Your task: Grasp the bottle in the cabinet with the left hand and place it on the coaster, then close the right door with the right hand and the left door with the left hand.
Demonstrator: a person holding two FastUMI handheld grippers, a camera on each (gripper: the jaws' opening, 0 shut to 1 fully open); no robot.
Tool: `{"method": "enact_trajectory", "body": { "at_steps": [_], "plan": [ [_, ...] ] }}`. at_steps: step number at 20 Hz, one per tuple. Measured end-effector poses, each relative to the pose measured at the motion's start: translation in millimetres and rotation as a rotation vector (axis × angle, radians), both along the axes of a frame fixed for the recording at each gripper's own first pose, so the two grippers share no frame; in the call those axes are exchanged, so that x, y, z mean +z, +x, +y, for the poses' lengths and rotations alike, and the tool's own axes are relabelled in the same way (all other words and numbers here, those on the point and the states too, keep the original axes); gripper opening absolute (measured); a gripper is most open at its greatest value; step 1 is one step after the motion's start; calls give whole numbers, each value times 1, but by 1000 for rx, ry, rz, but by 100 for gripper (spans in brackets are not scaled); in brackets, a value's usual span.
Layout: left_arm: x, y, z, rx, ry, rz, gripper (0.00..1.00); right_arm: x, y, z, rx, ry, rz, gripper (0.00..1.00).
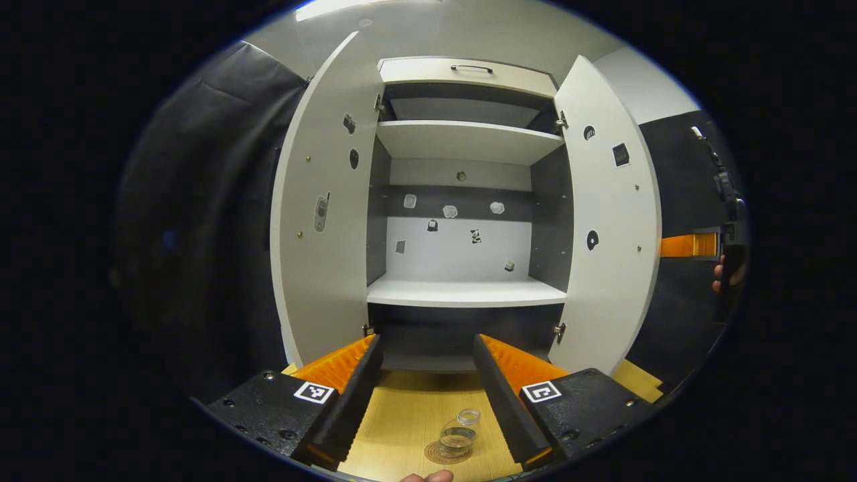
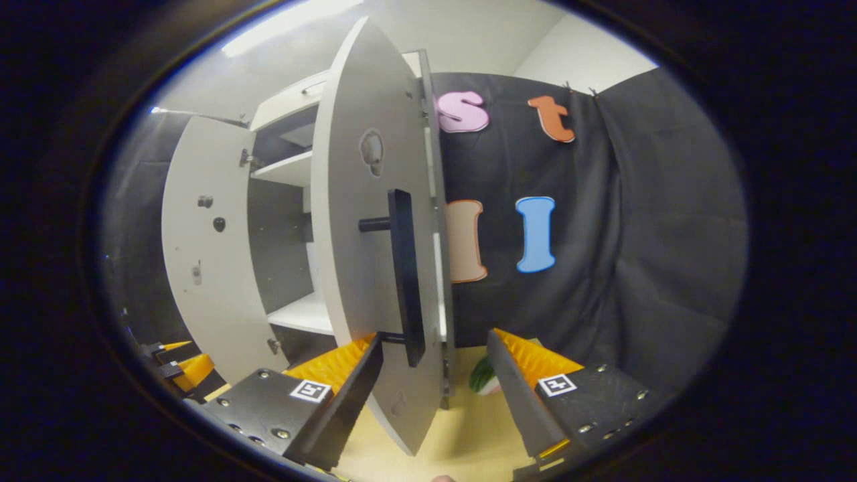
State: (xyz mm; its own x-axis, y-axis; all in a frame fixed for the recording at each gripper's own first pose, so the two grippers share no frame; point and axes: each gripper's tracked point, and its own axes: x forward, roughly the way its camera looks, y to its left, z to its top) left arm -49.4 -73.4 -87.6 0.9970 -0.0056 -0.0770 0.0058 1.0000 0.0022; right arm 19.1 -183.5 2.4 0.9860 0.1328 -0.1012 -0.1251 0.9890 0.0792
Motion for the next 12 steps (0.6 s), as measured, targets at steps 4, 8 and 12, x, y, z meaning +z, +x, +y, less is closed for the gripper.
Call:
{"method": "enact_trajectory", "body": {
  "at_steps": [4,8,12],
  "plan": [
    [0,-4,13,14,-10,3,87,3,11,24,20,-7,-24,97],
    [4,-8,25,22,6,-13,87,4,21,42,41,5,-29,97],
    [9,-7,38,37,-7,-20,87,3,33,70,73,14,-37,97]
  ]
}}
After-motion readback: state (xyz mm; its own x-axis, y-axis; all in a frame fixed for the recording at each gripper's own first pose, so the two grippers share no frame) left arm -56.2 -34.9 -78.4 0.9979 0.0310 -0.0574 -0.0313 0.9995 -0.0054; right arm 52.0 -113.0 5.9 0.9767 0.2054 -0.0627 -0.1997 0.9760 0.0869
